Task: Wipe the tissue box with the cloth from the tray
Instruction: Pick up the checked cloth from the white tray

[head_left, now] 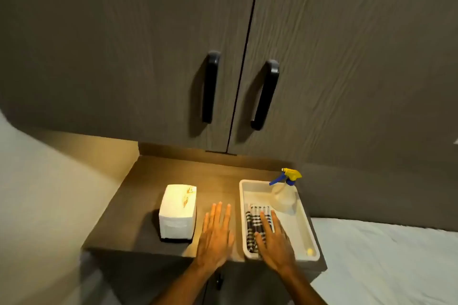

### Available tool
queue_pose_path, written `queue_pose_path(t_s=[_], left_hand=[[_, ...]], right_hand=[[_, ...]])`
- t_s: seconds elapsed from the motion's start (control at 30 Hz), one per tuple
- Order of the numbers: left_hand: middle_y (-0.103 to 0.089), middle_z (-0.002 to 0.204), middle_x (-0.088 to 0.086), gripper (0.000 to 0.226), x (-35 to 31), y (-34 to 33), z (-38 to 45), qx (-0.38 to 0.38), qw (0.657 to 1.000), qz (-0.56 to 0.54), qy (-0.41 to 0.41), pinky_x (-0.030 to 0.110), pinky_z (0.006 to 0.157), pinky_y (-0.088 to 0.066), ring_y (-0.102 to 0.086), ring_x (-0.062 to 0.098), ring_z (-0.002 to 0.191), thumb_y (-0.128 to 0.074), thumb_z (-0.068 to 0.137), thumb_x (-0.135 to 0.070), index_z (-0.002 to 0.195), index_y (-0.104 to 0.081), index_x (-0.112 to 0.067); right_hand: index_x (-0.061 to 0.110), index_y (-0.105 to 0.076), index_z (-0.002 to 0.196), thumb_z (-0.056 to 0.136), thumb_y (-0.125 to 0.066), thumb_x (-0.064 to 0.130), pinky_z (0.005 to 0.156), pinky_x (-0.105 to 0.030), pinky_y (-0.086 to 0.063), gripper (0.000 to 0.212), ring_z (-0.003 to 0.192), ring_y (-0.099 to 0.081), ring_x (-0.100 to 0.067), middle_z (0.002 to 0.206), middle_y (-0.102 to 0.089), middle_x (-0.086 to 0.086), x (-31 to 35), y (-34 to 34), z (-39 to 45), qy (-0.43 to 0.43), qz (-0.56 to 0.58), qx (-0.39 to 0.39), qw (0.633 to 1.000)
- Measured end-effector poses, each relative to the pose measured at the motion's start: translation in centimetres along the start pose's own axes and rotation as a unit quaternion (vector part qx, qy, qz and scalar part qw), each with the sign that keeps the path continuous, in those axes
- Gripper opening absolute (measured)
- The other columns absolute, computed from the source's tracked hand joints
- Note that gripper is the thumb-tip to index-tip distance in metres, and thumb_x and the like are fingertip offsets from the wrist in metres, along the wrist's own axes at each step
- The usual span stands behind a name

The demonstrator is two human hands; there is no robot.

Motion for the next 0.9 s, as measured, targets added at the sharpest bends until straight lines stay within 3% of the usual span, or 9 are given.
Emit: queue_pose_path(t_s=[0.13,0.2,0.3,0.43,0.53,0.6,0.77,0.83,0.9], left_hand=[[0.005,0.166,0.007,0.070,1.0,-3.3,2.5,0.070,0.996,0.002,0.054,0.044,0.119,0.015,0.013,0.027,0.150,-0.032,0.099,-0.048,0.155,0.004,-0.026],[-0.004,0.166,0.009,0.068,0.9,-4.3,2.6,0.083,0.995,0.029,0.051,0.044,0.116,0.026,0.010,0.031,0.151,-0.030,0.097,-0.051,0.156,-0.006,-0.026],[-0.019,0.164,0.009,0.069,1.3,-5.7,2.5,0.100,0.992,0.062,0.052,0.049,0.114,0.010,0.002,0.031,0.149,-0.035,0.089,-0.060,0.148,-0.034,-0.024],[-0.017,0.162,0.009,0.071,2.4,-7.5,2.4,0.095,0.991,0.080,0.059,0.053,0.115,0.002,-0.006,0.032,0.147,-0.023,0.092,-0.066,0.148,-0.039,-0.025],[-0.005,0.165,0.006,0.072,2.4,-7.9,2.4,0.087,0.992,0.068,0.064,0.053,0.115,0.000,0.012,0.027,0.150,-0.022,0.091,-0.066,0.151,-0.028,-0.027],[-0.003,0.162,0.005,0.072,2.4,-7.9,2.5,0.075,0.993,0.062,0.059,0.052,0.114,-0.003,0.017,0.023,0.150,-0.022,0.092,-0.066,0.151,-0.025,-0.024],[-0.012,0.164,0.006,0.067,2.2,-6.0,2.0,0.089,0.993,0.021,0.071,0.050,0.118,-0.004,-0.003,0.023,0.150,-0.021,0.097,-0.060,0.152,-0.028,-0.023],[-0.001,0.162,0.003,0.065,2.0,-4.0,1.3,0.062,0.997,0.003,0.055,0.051,0.123,-0.015,-0.012,0.025,0.152,-0.026,0.099,-0.053,0.155,-0.016,-0.022],[-0.009,0.164,0.002,0.063,1.9,-1.2,1.1,0.015,0.999,-0.037,0.019,0.050,0.121,-0.025,-0.017,0.023,0.151,-0.031,0.100,-0.048,0.155,-0.016,-0.023]], right_hand=[[0.028,0.002,0.156,0.094,-0.045,0.060,0.118,-0.054,-0.031,0.084,0.147,-0.029,-0.026,0.165,-0.017,-0.001,-1.5,-1.5,3.8,-0.067,-0.014,0.087,0.994],[0.029,0.005,0.156,0.093,-0.042,0.062,0.118,-0.054,-0.029,0.085,0.150,-0.023,-0.027,0.166,-0.009,-0.001,-1.8,-2.4,4.8,-0.068,-0.036,0.123,0.989],[0.030,0.012,0.155,0.092,-0.040,0.067,0.122,-0.053,-0.020,0.090,0.153,-0.008,-0.027,0.167,0.005,-0.001,-2.5,-3.7,5.9,-0.057,-0.053,0.140,0.987],[0.034,0.013,0.154,0.089,-0.038,0.072,0.122,-0.050,-0.016,0.091,0.153,0.003,-0.029,0.165,0.018,-0.001,-2.6,-5.1,6.2,-0.054,-0.117,0.158,0.979],[0.035,0.012,0.154,0.090,-0.040,0.070,0.120,-0.050,-0.024,0.090,0.153,0.002,-0.030,0.165,0.019,0.001,-2.6,-5.7,6.5,-0.074,-0.124,0.157,0.977],[0.036,0.010,0.154,0.092,-0.045,0.063,0.118,-0.048,-0.029,0.087,0.153,0.001,-0.029,0.165,0.018,0.002,-2.2,-5.8,6.8,-0.079,-0.133,0.165,0.974],[0.035,-0.007,0.155,0.090,-0.064,0.044,0.119,-0.041,-0.026,0.087,0.151,-0.021,-0.021,0.167,-0.005,0.004,-2.4,-4.5,7.1,-0.077,-0.114,0.128,0.982],[0.031,-0.020,0.154,0.093,-0.062,0.032,0.118,-0.037,-0.031,0.074,0.146,-0.032,-0.019,0.164,-0.020,0.005,-2.3,-3.5,6.8,-0.060,-0.074,0.090,0.991],[0.026,-0.035,0.149,0.099,-0.051,0.024,0.116,-0.038,-0.037,0.053,0.137,-0.044,-0.021,0.155,-0.041,0.000,-1.4,-2.3,6.4,-0.072,-0.018,0.035,0.997]])
Point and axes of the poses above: each hand's wrist, its own z-axis towards the middle knuckle, its own y-axis out of the back of the hand, x = y × z, the point moved 1 cm from there along z, towards the middle knuckle
